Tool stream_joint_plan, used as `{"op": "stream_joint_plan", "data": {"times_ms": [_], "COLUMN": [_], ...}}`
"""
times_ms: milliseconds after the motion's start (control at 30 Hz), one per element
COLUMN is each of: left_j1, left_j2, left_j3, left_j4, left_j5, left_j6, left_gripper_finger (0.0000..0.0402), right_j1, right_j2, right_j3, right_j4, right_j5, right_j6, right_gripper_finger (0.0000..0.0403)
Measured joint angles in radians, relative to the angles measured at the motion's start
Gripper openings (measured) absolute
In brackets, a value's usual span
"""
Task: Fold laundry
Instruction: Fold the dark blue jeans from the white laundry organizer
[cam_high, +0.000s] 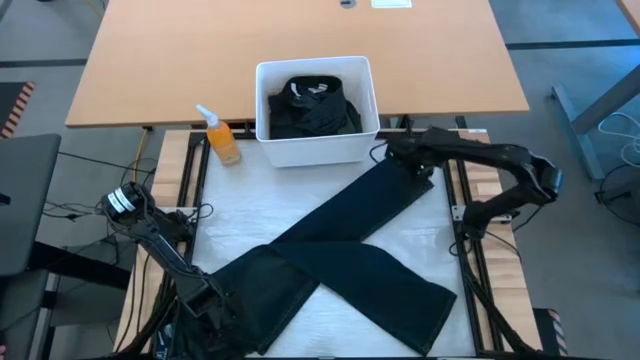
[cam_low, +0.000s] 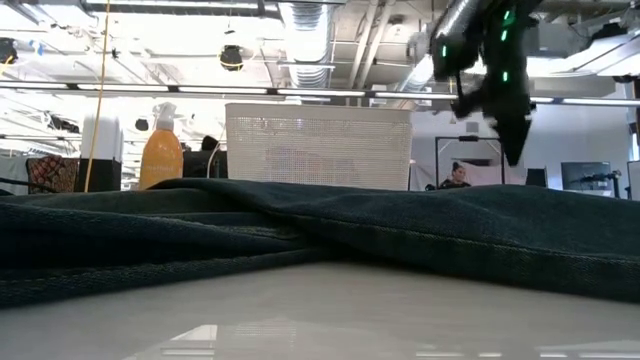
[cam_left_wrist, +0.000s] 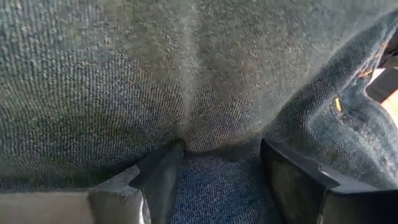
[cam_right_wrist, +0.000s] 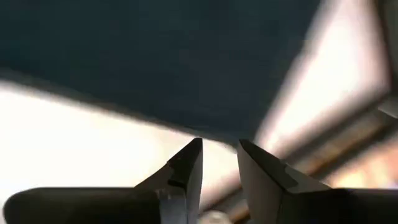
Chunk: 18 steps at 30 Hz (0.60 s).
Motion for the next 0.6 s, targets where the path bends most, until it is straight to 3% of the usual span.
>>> {"op": "stream_joint_plan", "data": {"times_ms": [133, 233, 433, 600], "left_j1": [0.0, 0.0, 0.001, 0.002], "left_j2": [-0.001, -0.002, -0.003, -0.003], "left_j3": [0.0, 0.0, 0.001, 0.001], "left_j4": [-0.006, -0.007, -0.008, -0.007], "left_j5": [-0.031, -0.066, -0.095, -0.109], "left_j6": [0.058, 0.096, 0.152, 0.188], "left_gripper_finger": [0.0217, 0.0217, 0.0217, 0.0217], "right_j1": [0.2, 0.435, 0.952, 1.259], "right_j2": [-0.085, -0.129, -0.134, -0.077], "right_j3": [-0.002, -0.011, -0.013, -0.013], "right_j4": [-0.003, 0.001, 0.099, 0.299], "right_j5": [-0.118, -0.168, -0.182, -0.181], "right_j6": [0.091, 0.219, 0.546, 0.72], "right_gripper_finger": [0.0126, 0.0126, 0.0126, 0.0126]}}
